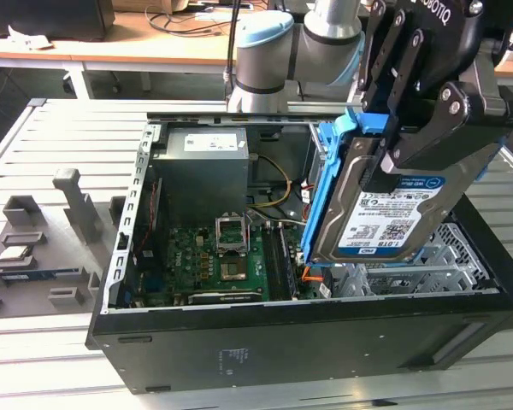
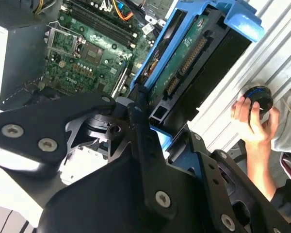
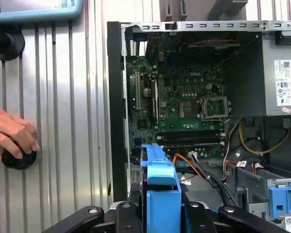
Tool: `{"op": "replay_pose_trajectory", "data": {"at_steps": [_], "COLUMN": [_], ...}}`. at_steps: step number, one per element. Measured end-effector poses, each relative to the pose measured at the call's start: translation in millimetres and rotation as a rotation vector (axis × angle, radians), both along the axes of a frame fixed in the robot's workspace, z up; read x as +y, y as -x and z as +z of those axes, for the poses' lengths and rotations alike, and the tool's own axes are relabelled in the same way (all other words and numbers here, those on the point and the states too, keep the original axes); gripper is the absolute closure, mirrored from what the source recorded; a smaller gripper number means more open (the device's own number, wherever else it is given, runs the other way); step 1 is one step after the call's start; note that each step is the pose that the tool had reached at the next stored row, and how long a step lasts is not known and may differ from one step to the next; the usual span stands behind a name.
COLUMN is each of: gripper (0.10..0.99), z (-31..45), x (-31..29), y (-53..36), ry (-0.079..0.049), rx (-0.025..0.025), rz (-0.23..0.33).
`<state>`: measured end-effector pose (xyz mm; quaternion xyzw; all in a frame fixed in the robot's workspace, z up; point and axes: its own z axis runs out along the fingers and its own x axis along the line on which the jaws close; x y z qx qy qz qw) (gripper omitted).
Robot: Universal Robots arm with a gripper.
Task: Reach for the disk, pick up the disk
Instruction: 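Pick up the disk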
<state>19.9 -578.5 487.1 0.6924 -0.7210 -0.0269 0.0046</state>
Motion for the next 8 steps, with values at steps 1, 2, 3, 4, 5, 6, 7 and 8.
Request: {"op": "replay_pose_trajectory", "data": {"at_steps": [1,2,3,4,5,6,7,8], "gripper": [0.718,0.718,0.718,0.718,0.718,0.718,0.718,0.718], "z": [-0.1,-0.1,-0.1,-0.1,-0.2,-0.2,-0.2,-0.2], "x": [0.5,0.7,0.8,0.9,0.9,1.0,1.0,1.1], "y": [-4.7,-6.5,-7.7,-9.6,-10.6,-11.6,-12.6,-13.5], "ry": [0.002,0.002,0.003,0.004,0.004,0.005,0.005,0.005], "rx": [0.0001,0.0,0.0001,0.0001,0.0,0.0001,0.0,0.0001], "rz": [0.0,0.0,0.0,0.0,0.0,0.0,0.0,0.0]}}
